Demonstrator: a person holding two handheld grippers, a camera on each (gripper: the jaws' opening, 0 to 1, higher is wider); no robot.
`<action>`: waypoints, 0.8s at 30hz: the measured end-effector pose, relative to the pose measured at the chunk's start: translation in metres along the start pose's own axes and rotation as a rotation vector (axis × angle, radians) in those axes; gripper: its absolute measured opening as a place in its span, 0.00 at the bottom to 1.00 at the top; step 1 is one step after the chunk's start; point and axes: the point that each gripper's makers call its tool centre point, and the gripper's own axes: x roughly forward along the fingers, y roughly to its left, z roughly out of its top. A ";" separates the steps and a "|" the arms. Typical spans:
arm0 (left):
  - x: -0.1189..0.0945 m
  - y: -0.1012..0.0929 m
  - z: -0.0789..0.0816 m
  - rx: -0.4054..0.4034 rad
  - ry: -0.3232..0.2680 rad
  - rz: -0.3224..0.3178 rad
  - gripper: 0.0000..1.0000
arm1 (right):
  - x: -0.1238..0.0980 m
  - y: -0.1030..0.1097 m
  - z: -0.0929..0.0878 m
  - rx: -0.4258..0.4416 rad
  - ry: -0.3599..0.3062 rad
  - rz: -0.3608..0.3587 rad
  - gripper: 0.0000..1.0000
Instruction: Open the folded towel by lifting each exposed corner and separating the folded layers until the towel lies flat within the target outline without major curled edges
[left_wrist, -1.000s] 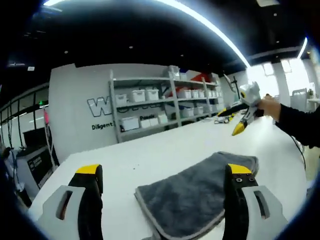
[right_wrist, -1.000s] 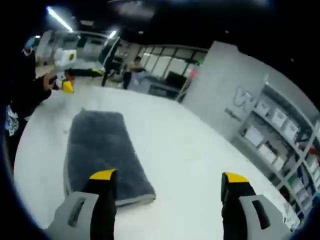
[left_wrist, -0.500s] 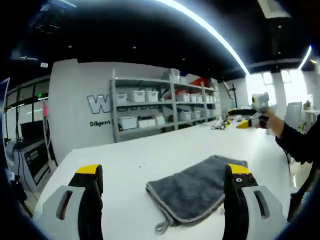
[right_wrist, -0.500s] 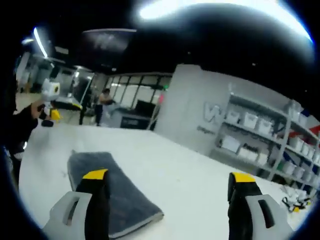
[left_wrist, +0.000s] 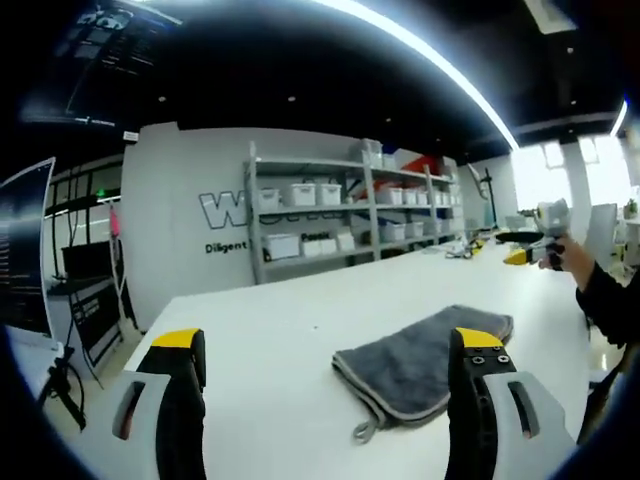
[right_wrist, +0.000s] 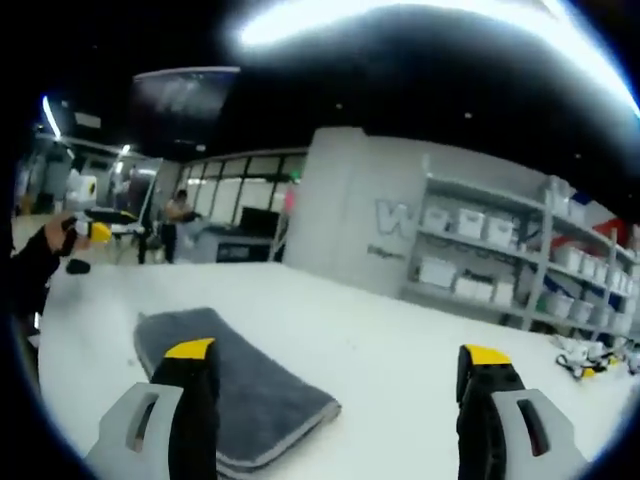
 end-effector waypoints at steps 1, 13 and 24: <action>0.000 0.001 -0.002 0.001 0.005 0.004 1.00 | -0.001 0.002 0.000 -0.002 0.002 0.003 0.99; -0.008 -0.002 -0.016 -0.092 0.000 0.002 0.97 | -0.020 0.004 -0.004 0.055 0.004 0.003 0.98; -0.020 -0.003 -0.019 -0.068 0.014 0.016 0.93 | -0.037 0.000 -0.005 0.075 -0.005 -0.012 0.91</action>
